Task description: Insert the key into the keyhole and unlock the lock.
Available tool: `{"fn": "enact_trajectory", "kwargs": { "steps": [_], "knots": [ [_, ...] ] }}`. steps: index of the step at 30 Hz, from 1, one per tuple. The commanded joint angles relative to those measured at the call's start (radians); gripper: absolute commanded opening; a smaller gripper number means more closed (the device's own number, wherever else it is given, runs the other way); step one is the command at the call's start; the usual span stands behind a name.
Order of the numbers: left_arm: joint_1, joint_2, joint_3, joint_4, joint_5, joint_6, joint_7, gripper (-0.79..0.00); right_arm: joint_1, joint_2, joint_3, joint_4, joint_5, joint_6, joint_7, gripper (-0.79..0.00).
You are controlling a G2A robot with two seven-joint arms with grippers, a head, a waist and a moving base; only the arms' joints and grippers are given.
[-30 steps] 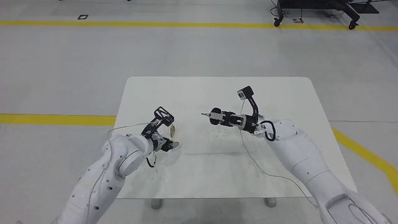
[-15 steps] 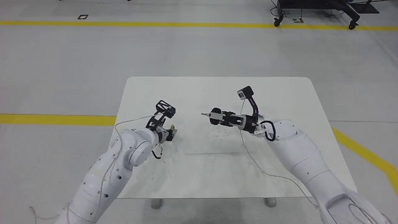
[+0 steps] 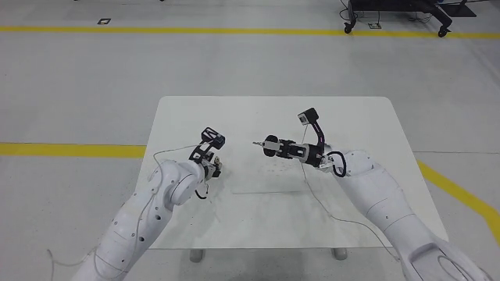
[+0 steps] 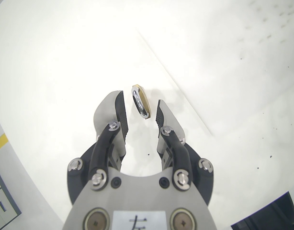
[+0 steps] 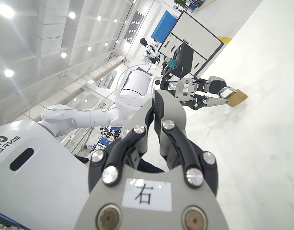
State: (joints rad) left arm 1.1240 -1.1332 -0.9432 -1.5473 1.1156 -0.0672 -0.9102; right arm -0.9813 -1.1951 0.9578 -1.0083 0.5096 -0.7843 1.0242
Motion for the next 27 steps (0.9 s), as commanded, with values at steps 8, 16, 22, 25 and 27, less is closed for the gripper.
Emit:
{"fn": "enact_trajectory", "kwargs": {
  "steps": [8,16,22,25,27],
  "knots": [
    [0.001,-0.006,-0.003,0.006,0.010,0.004,0.001,-0.785,0.000,0.000,0.000,0.000,0.000,0.000,0.000,-0.785],
    [-0.002,-0.012,0.000,0.017,0.019,0.006,-0.011,-0.785,0.000,0.000,0.000,0.000,0.000,0.000,0.000,-0.785],
    [0.000,-0.015,-0.007,0.018,0.011,-0.001,-0.001,-0.785,0.000,0.000,0.000,0.000,0.000,0.000,0.000,-0.785],
    [0.003,-0.016,-0.012,0.018,0.008,-0.007,0.006,-0.413,0.000,0.000,0.000,0.000,0.000,0.000,0.000,-0.785],
    [0.004,-0.016,-0.015,0.019,0.007,-0.010,0.006,-0.222,0.000,0.000,0.000,0.000,0.000,0.000,0.000,-0.785]
  ]
}}
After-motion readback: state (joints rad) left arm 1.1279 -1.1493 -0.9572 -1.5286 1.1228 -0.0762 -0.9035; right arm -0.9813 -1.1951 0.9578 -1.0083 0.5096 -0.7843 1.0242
